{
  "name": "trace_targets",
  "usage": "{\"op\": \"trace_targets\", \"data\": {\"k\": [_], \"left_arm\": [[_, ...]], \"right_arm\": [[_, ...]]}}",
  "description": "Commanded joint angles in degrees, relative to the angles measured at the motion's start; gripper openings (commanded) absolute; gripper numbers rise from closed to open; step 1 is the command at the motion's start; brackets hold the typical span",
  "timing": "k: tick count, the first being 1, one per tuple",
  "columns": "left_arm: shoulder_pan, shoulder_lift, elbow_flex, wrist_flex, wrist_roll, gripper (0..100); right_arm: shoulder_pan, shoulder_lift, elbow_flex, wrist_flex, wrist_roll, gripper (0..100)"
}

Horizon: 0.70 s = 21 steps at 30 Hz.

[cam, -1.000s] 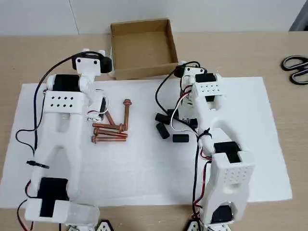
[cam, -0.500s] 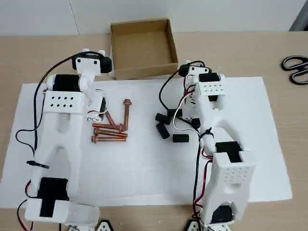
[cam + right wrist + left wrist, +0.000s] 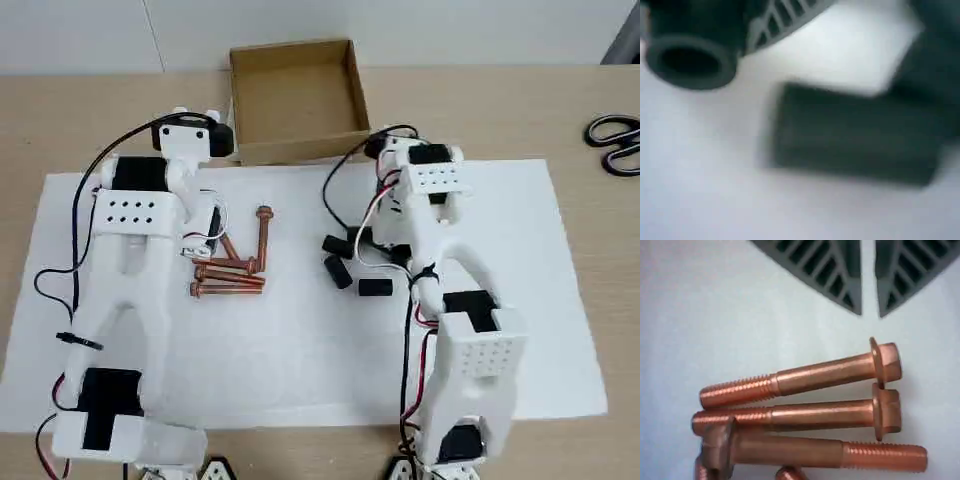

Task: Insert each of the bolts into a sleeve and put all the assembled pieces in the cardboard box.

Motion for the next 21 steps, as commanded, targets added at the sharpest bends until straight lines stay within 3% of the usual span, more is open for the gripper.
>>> {"op": "trace_targets", "data": {"k": [1, 9, 21], "left_arm": [[0.18, -0.97, -0.31, -0.88, 0.26, 1], [0.18, -0.97, -3.82, -0.44, 0.44, 1], [1.14, 0.44, -6.90, -4.04, 0.09, 1]], "right_arm": [[0.66, -5.76, -3.78, 2.59, 0.35, 0.3], [1.54, -13.58, -3.78, 8.66, 0.35, 0.3], [10.68, -22.37, -3.43, 14.29, 1.76, 0.3]]}}
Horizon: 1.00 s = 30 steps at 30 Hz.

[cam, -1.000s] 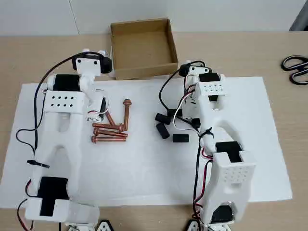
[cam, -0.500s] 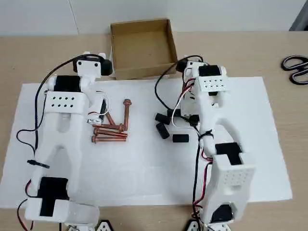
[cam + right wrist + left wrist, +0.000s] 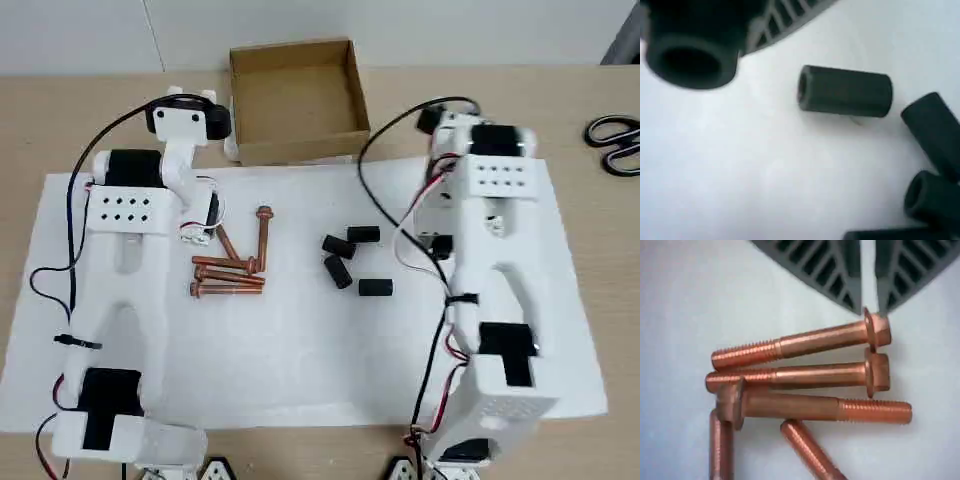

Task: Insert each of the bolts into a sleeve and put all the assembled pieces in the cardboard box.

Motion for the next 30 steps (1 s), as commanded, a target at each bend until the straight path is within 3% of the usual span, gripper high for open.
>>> {"op": "trace_targets", "data": {"k": [1, 9, 16, 22, 30], "left_arm": [[1.85, 1.14, -1.98, -3.43, 0.18, 1], [10.90, 12.75, -6.64, -5.89, 1.23, 1], [10.55, 23.82, -25.19, -0.26, 6.86, 1], [10.55, 34.90, -39.16, 5.80, 10.90, 1], [11.69, 38.07, -42.07, 6.15, 12.66, 1]], "right_arm": [[1.27, -6.29, -1.85, 1.45, 2.64, 0.3], [1.54, -14.64, 6.59, 1.36, 3.78, 0.3], [1.89, -19.38, 13.36, 1.19, 3.78, 0.3], [6.46, -21.67, 16.97, 1.10, 4.75, 0.3], [10.86, -25.54, 21.54, 1.10, 6.68, 0.3]]}}
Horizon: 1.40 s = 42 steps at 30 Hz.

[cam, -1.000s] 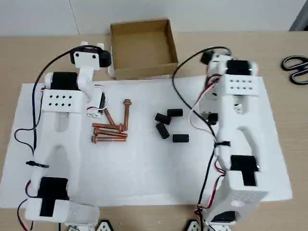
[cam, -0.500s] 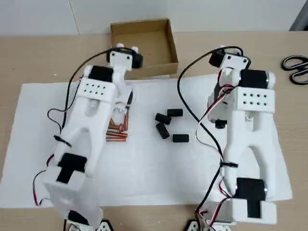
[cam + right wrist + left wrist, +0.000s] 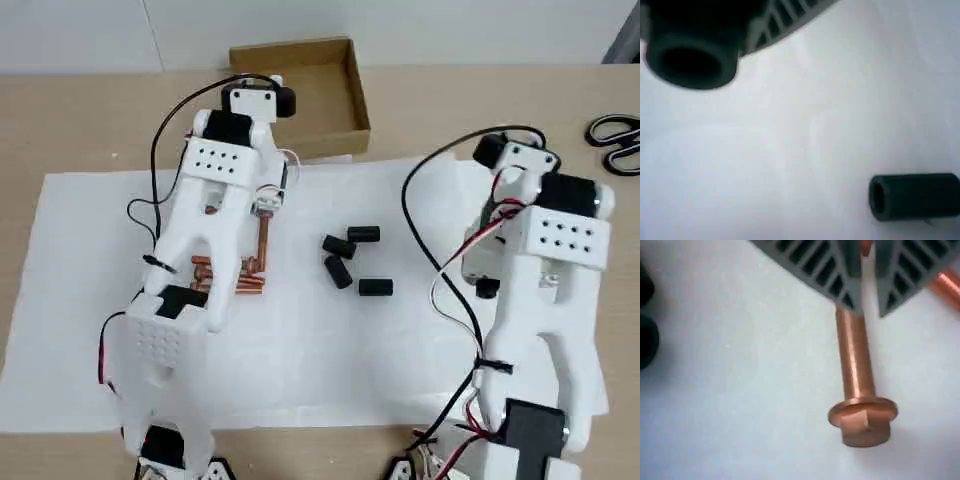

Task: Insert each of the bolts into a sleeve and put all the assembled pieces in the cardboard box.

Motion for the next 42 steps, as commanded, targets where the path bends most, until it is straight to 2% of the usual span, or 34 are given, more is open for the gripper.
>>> {"op": "trace_targets", "data": {"k": [1, 9, 15, 21, 29, 36, 42], "left_arm": [[0.70, -0.53, -2.33, 1.14, 0.53, 1], [0.53, -0.26, -0.84, 0.88, 0.53, 2], [0.62, -0.35, 4.79, -0.62, 1.14, 9], [0.62, -0.35, 4.79, -1.05, 1.32, 9], [0.79, -0.35, 9.36, -7.65, 1.32, 9], [-0.26, -0.26, 10.15, -9.14, 1.32, 9], [-1.14, 3.87, 9.80, -11.16, 1.14, 9]], "right_arm": [[1.01, -3.74, 0.79, 0.57, 0.53, 0.3], [0.75, -6.37, 4.92, 0.48, 0.44, 0.3], [0.84, -6.73, 5.45, 0.48, 0.44, 0.3], [0.66, -6.73, 5.45, 0.48, 0.44, 0.3], [0.66, -6.73, 5.45, 0.48, 0.44, 0.3], [0.66, -6.73, 5.45, 0.48, 0.44, 0.3], [0.66, -6.55, 5.45, 0.48, 0.44, 0.3]]}}
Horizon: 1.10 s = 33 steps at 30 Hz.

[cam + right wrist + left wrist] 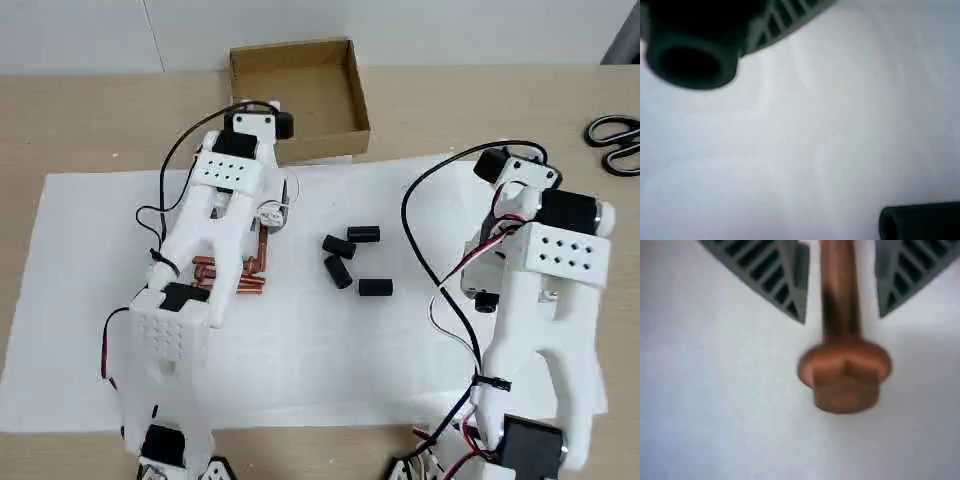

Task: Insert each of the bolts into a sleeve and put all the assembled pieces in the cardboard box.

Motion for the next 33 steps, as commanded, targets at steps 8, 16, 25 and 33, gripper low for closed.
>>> {"op": "trace_targets", "data": {"k": [8, 16, 25, 33], "left_arm": [[-0.35, 2.64, -2.95, -1.14, 0.00, 9], [0.09, 2.99, -8.48, -0.88, 0.00, 9], [-0.18, 3.34, -8.22, -1.05, 0.00, 9], [-0.35, 8.35, -8.66, -0.88, 0.00, 9]], "right_arm": [[0.31, -1.98, -0.18, 0.48, 0.44, 0.3], [0.31, -1.98, -0.18, 0.48, 0.44, 0.3], [0.31, -1.89, -0.18, 0.48, 0.44, 0.3], [0.31, -1.89, -0.18, 0.40, 0.44, 0.3]]}}
